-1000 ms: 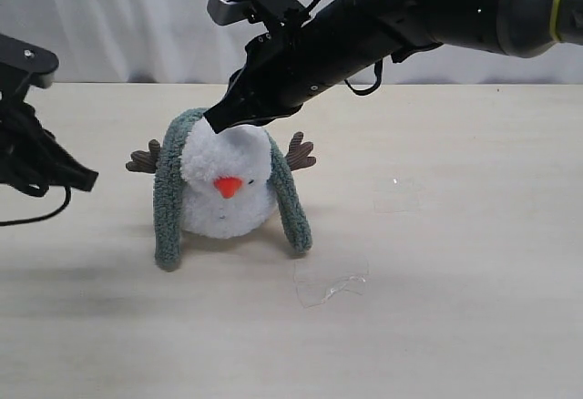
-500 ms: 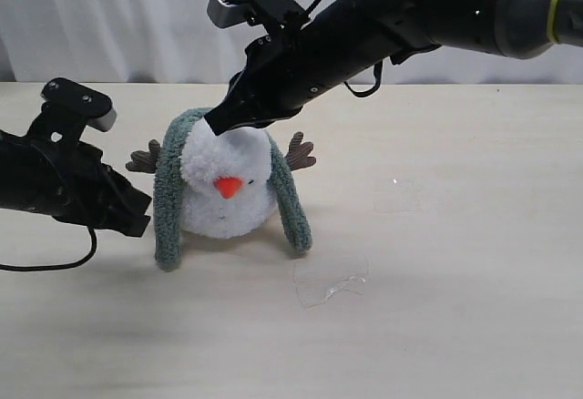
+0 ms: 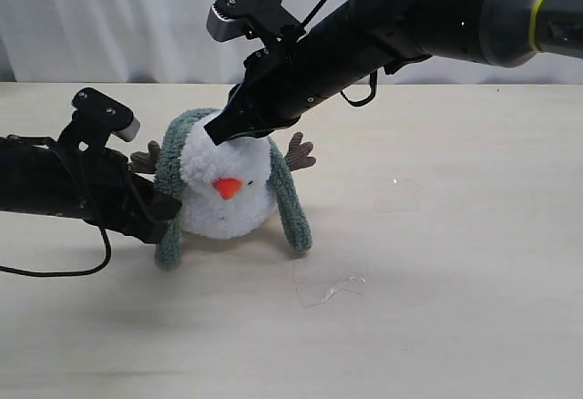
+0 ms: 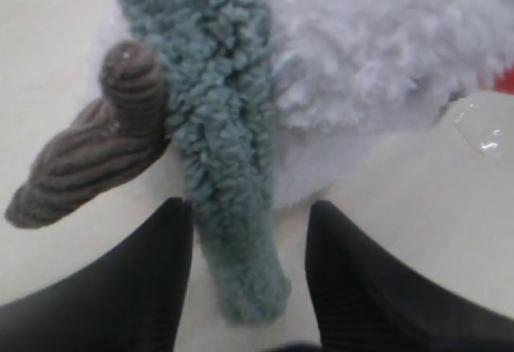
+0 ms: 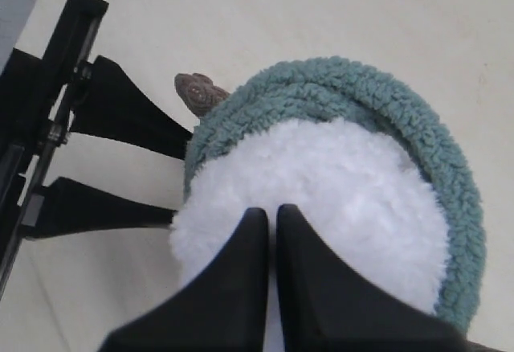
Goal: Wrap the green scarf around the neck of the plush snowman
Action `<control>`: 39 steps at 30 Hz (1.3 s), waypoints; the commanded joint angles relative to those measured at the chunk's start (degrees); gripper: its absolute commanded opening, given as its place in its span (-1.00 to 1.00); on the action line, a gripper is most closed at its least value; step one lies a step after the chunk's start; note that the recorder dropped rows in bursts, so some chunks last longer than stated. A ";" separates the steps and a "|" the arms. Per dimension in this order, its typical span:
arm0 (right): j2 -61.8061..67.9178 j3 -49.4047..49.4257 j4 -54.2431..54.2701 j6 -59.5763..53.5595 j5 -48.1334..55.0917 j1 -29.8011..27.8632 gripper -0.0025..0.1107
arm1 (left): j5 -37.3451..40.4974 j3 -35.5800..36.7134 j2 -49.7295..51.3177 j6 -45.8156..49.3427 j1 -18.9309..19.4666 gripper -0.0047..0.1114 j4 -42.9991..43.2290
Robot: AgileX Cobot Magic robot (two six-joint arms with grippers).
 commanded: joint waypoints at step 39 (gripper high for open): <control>-0.04 -0.29 0.34 1.04 -0.03 0.08 -0.89 | 10.21 -1.12 3.39 1.55 0.02 -0.12 -5.05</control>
